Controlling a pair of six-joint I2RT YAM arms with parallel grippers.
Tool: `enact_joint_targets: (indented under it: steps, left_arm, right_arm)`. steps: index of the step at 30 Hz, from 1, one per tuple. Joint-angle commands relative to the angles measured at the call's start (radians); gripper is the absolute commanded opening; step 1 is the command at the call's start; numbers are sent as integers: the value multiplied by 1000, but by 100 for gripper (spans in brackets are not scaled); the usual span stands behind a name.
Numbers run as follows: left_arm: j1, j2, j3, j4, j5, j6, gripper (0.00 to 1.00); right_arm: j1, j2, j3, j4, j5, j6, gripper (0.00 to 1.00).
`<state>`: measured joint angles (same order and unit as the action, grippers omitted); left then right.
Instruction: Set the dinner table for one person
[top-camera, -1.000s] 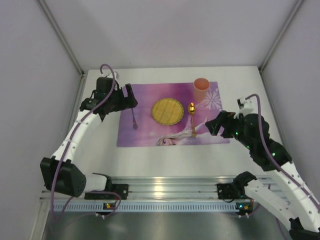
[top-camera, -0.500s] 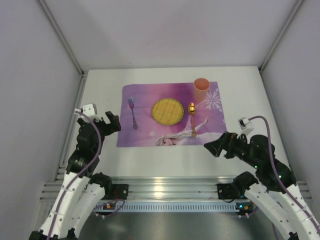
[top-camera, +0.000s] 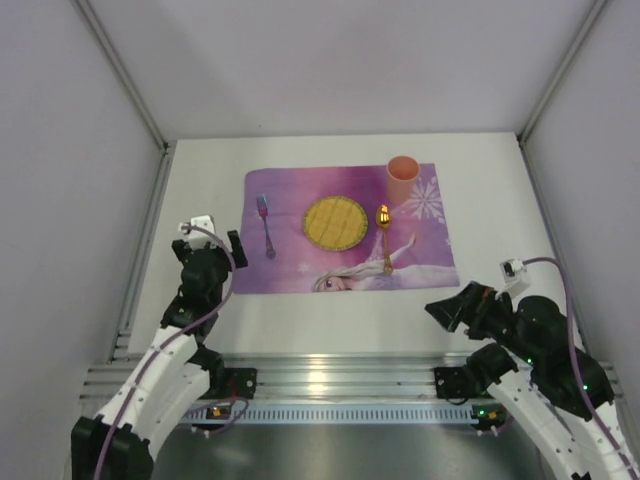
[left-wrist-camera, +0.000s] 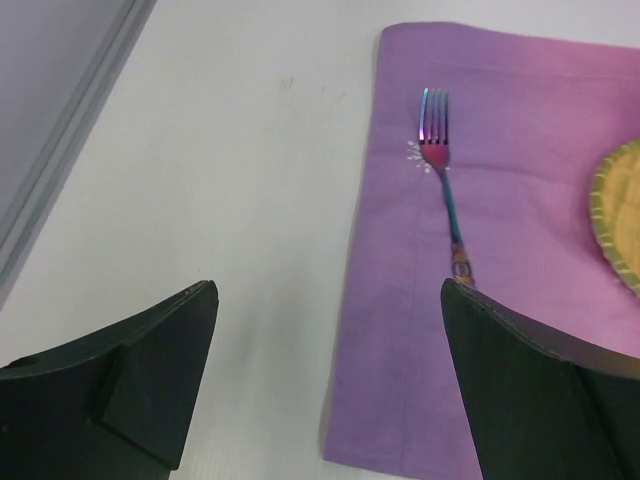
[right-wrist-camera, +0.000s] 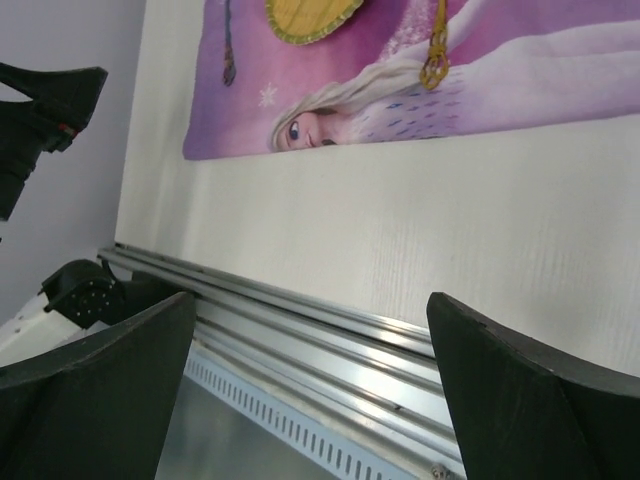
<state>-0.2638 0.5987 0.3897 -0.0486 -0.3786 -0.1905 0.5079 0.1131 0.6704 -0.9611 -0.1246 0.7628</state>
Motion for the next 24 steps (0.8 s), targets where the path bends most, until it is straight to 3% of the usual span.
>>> enact_joint_targets:
  steps: [1,4,5,11,12,14,21,22,24]
  left_arm:
    - [17,159,-35,448,-83,124,98]
    - [51,340,21,504,-2,117,98]
    - [55,414,20,603,6,128,99]
    - [126,610,-55,777,55,181,99]
    - [150,618,-96,932,108,163,99]
    - [251,657,-153,1010,197,71,99]
    - [293,953,-186,1366,290,79,97]
    - [293,986,-167,1378,281,92,98]
    - [293,972,-85,1196,308,88,98]
  right_arm:
    - [4,45,52,-96,115,49,100]
    - [4,105,77,-126,118,37,100]
    - [4,109,77,-130,118,33,100]
    - [6,128,124,-143,115,-11,100]
    - [4,138,136,-145,118,-25,100]
    - [4,149,144,-145,117,-31,100]
    - [4,256,187,-142,121,-78,100]
    - [4,272,196,-142,121,-83,100]
    - [6,318,227,-133,154,-108,100]
